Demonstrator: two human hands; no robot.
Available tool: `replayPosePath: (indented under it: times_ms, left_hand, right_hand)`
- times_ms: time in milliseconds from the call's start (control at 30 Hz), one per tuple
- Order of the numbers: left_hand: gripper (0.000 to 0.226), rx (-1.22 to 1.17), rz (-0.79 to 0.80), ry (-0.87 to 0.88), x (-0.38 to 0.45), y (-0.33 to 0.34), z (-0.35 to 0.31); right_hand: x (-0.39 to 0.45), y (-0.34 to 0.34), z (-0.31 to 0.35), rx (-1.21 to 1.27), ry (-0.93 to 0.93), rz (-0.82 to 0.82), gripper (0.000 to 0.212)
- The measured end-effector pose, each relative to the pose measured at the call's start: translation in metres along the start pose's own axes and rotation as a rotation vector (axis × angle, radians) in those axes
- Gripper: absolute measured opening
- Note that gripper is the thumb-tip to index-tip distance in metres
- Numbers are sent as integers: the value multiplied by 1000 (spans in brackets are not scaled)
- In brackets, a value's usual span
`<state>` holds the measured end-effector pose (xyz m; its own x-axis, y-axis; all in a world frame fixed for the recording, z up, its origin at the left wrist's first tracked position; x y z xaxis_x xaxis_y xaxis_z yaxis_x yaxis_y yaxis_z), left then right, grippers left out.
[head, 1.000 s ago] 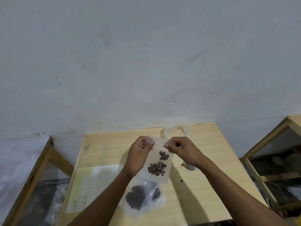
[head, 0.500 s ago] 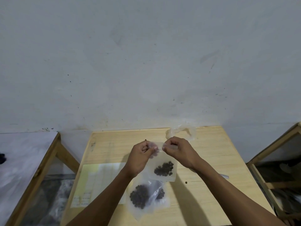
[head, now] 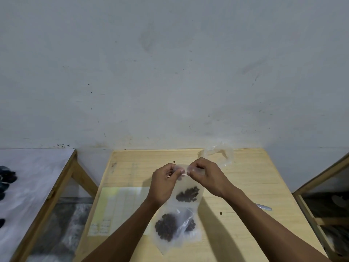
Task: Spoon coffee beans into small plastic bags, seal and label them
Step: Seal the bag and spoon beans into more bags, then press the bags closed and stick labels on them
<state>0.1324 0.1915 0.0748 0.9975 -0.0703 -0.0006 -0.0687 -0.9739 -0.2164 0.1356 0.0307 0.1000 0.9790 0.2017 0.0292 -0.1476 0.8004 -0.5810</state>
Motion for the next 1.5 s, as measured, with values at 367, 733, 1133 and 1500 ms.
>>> replayPosePath:
  times_ms: [367, 733, 1133, 1500]
  left_hand:
    - [4, -57, 39, -28, 0, -12, 8]
    - [7, 10, -3, 5, -2, -14, 5]
    - [6, -71, -43, -11, -6, -26, 3]
    - [11, -144, -62, -107, -17, -31, 13]
  right_hand:
    - [1, 8, 3, 21, -12, 8, 8]
    - [1, 7, -2, 145, 42, -2, 15]
    - [-8, 9, -21, 302, 153, -88, 17]
    - [-5, 14, -23, 574, 254, -160, 29]
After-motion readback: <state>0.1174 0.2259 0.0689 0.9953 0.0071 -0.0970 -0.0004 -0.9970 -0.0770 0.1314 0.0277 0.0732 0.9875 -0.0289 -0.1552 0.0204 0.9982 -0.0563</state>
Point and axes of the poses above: each hand's wrist, its own x-axis towards the middle knuckle, its own y-axis out of the palm, z = x × y, the point moved 8 cm from there along x, towards the middle knuckle
